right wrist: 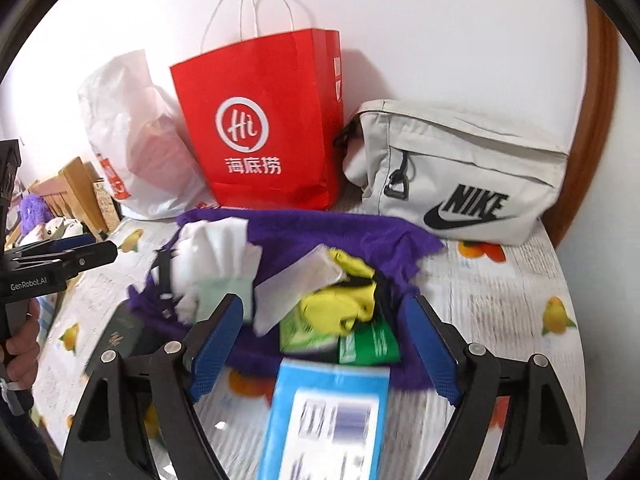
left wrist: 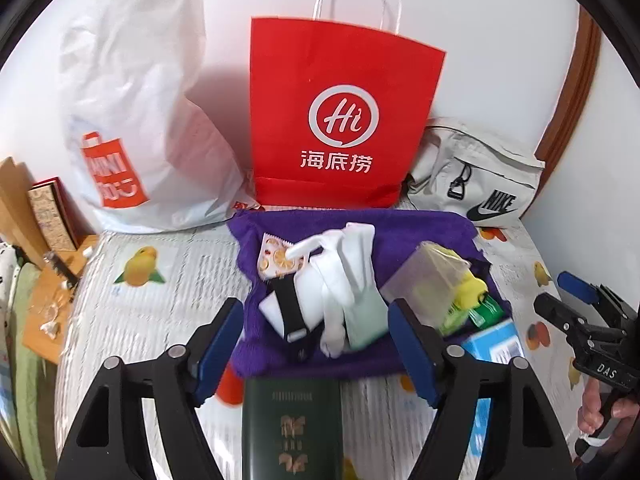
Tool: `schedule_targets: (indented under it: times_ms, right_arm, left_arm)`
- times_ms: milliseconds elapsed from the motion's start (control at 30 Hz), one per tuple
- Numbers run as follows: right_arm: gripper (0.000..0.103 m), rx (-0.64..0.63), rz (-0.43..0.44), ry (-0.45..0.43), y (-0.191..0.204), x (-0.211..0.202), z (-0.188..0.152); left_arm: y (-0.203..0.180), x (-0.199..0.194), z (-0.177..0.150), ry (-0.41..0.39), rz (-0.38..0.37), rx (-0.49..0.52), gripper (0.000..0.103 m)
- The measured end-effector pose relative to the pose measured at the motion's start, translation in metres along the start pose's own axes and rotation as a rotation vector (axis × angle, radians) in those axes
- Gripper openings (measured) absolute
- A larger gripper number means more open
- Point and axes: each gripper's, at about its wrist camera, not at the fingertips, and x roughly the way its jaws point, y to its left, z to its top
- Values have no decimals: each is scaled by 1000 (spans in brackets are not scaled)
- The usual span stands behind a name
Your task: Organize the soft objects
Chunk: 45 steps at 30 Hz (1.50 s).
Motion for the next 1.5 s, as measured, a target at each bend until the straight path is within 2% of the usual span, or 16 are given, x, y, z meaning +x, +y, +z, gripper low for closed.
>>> schedule_targets:
  times_ms: [267,467,600,733,1100,1500]
  right_arm:
    - [84,48,16,-9,11,-63,-40]
    - [101,65,-16,-81,24,-122,-73]
    - [103,62,-40,-106,31,-152,-94]
    - [103,91,-30,-106,33,-173,-114]
    - [103,91,-85,-136,44,-216,-159]
    - [103,79,-91,-143,54,-225,-170]
  left_arm:
    - [-14,-69,-44,-36,3,-15,84]
    - [-26,-116,-78,-69,-5,-18,97]
    - [-33,-143,-103,-89,9,-11,98]
    - [-40,-168,-126,-118,2,-6,98]
    - [-49,-198,-166,-156,38,-2,98]
    - [-53,-208,-176,-169,33,6,98]
